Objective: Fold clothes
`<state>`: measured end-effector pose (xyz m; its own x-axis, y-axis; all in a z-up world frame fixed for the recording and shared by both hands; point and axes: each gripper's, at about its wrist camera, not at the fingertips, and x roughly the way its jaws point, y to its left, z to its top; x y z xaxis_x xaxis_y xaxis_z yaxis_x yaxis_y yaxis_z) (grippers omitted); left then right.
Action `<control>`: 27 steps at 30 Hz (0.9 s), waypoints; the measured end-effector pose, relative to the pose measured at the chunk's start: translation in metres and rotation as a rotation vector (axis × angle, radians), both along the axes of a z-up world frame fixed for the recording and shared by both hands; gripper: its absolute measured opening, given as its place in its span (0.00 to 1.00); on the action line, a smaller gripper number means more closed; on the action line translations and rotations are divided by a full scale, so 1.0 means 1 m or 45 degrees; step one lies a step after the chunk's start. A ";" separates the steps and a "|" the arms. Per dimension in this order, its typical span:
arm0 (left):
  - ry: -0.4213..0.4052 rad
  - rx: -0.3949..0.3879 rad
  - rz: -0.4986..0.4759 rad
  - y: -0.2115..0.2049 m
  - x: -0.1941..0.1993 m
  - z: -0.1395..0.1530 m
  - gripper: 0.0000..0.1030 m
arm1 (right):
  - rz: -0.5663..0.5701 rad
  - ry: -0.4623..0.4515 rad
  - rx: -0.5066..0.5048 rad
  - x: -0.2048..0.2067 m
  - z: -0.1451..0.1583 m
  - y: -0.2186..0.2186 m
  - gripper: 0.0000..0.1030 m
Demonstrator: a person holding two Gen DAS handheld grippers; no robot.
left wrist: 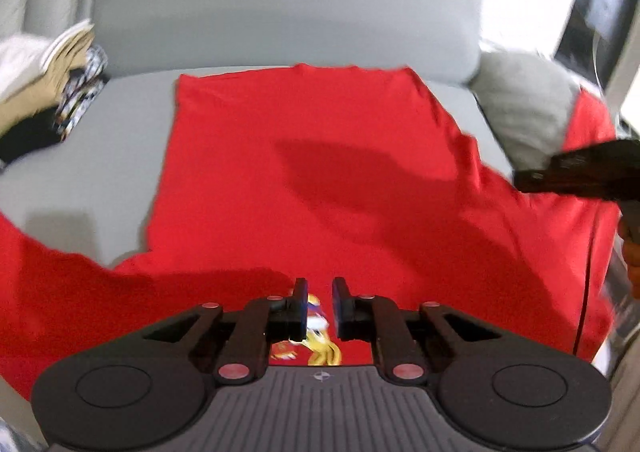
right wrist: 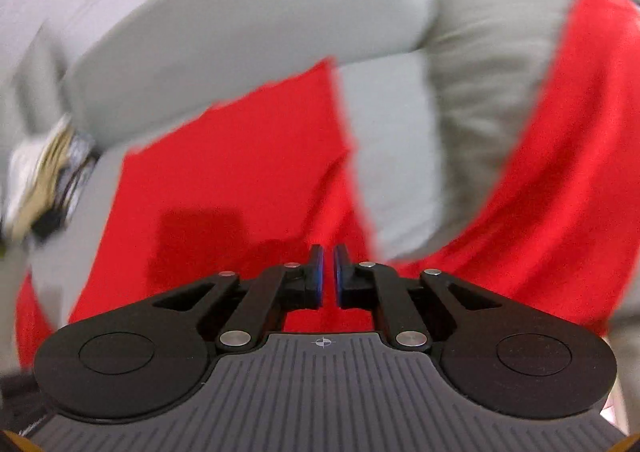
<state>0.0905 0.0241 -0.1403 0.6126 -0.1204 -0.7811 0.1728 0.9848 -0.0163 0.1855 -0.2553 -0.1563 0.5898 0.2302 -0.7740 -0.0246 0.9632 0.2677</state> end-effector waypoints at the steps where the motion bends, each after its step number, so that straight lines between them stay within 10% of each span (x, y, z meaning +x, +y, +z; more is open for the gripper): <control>1: 0.021 0.022 -0.011 -0.003 -0.005 -0.004 0.11 | 0.050 0.026 -0.038 -0.004 -0.005 0.012 0.16; 10: 0.089 -0.014 -0.080 -0.007 -0.070 0.014 0.09 | 0.108 0.286 -0.310 -0.085 0.009 0.016 0.23; 15: 0.029 0.029 -0.134 -0.013 -0.082 0.003 0.16 | 0.163 0.104 -0.206 -0.128 0.045 0.041 0.37; 20: 0.105 -0.216 -0.031 0.036 -0.080 0.015 0.17 | 0.265 0.245 -0.237 -0.128 0.006 0.086 0.41; 25: -0.106 -0.562 0.307 0.150 -0.088 0.055 0.37 | 0.260 0.100 -0.068 -0.138 0.068 0.087 0.43; 27: -0.198 -0.692 0.517 0.209 -0.090 0.052 0.39 | 0.244 0.000 0.063 -0.138 0.102 0.082 0.58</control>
